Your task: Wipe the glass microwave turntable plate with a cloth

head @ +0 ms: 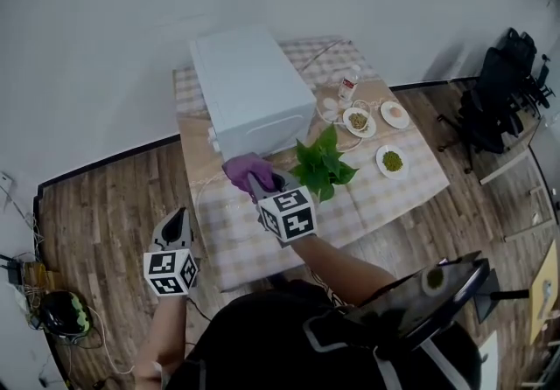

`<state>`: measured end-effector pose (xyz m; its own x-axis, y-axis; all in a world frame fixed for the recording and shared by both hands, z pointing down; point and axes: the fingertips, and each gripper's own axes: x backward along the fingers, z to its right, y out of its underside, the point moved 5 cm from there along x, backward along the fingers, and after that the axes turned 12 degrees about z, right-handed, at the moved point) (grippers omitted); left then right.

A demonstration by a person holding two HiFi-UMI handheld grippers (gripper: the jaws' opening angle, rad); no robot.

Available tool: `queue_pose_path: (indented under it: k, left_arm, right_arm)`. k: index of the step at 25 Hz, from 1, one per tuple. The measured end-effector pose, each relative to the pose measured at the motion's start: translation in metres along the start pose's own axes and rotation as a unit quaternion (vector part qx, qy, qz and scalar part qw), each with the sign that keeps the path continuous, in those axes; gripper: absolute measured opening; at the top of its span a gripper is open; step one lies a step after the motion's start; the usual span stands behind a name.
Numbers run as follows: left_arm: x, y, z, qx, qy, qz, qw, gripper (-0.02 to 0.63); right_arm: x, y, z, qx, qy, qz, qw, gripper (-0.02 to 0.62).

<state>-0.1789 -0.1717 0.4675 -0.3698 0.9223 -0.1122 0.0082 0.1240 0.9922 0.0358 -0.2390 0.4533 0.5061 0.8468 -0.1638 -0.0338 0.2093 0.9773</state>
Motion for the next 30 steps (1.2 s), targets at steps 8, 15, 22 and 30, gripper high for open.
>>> queue_pose_path:
  k: [8,15,22,30]
  left_arm:
    - [0.019,-0.026,-0.018,0.030,-0.053,0.046,0.9971,0.008]
    - [0.028,-0.042,-0.023,0.002,-0.061,0.058,0.9964,0.008]
    - [0.029,-0.048,-0.021,0.017,-0.047,0.067,0.9965,0.008]
    - [0.028,-0.052,-0.021,0.032,-0.038,0.070,0.9963,0.008]
  right_arm:
    - [0.013,-0.029,-0.031,-0.019,-0.047,0.055,0.997,0.058]
    - [0.016,-0.047,-0.048,0.013,-0.058,0.081,0.995,0.058]
    - [0.015,-0.046,-0.051,0.011,-0.058,0.080,0.995,0.057]
    - [0.015,-0.047,-0.049,0.012,-0.054,0.079,0.995,0.057]
